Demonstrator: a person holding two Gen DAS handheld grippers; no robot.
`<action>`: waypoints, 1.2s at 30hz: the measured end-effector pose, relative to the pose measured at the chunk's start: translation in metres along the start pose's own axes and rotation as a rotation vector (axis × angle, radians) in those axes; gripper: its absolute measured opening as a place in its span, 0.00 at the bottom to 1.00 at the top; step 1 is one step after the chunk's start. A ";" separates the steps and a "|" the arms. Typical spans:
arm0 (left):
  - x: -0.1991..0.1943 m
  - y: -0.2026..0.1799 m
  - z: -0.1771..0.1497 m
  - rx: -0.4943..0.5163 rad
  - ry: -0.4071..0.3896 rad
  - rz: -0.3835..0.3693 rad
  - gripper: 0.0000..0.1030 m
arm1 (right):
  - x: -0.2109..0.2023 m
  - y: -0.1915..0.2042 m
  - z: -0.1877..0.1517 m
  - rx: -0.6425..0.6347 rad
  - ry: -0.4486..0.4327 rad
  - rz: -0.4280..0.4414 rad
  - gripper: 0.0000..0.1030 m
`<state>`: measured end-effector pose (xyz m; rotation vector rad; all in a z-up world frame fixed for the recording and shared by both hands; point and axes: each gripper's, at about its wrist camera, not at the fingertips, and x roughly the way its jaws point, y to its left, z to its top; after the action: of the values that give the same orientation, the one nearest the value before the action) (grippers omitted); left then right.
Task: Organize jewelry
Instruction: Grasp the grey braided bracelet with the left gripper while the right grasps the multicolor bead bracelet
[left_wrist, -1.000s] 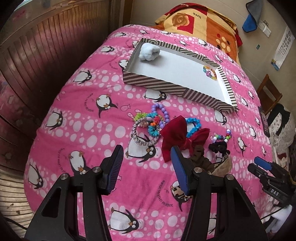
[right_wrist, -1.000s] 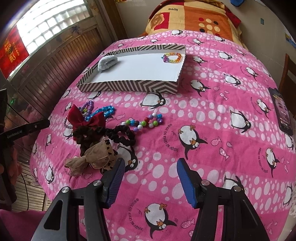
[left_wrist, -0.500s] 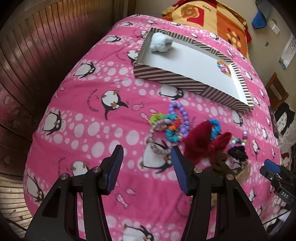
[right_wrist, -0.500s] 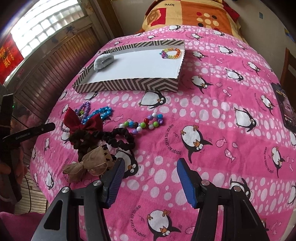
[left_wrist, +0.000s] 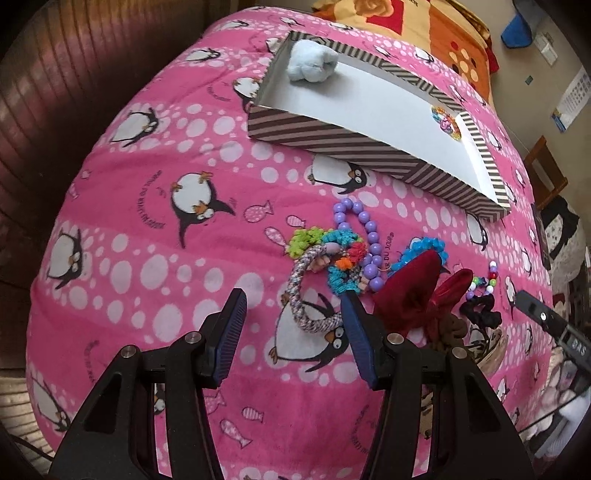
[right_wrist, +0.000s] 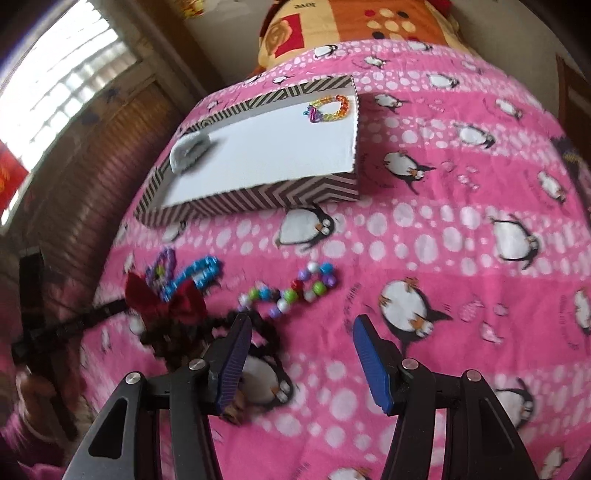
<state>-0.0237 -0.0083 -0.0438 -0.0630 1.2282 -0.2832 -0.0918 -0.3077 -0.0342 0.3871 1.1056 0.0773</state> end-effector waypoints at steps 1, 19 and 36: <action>0.001 -0.001 0.001 0.006 0.002 -0.005 0.51 | 0.006 0.003 0.003 -0.003 0.002 -0.006 0.52; -0.015 0.010 0.009 -0.006 -0.030 -0.059 0.06 | 0.006 0.003 0.021 -0.025 -0.066 0.018 0.08; -0.086 0.006 0.027 0.009 -0.184 -0.046 0.06 | -0.052 0.009 0.040 -0.057 -0.182 0.100 0.08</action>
<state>-0.0235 0.0162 0.0430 -0.1074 1.0434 -0.3164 -0.0791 -0.3232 0.0289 0.3902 0.9020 0.1587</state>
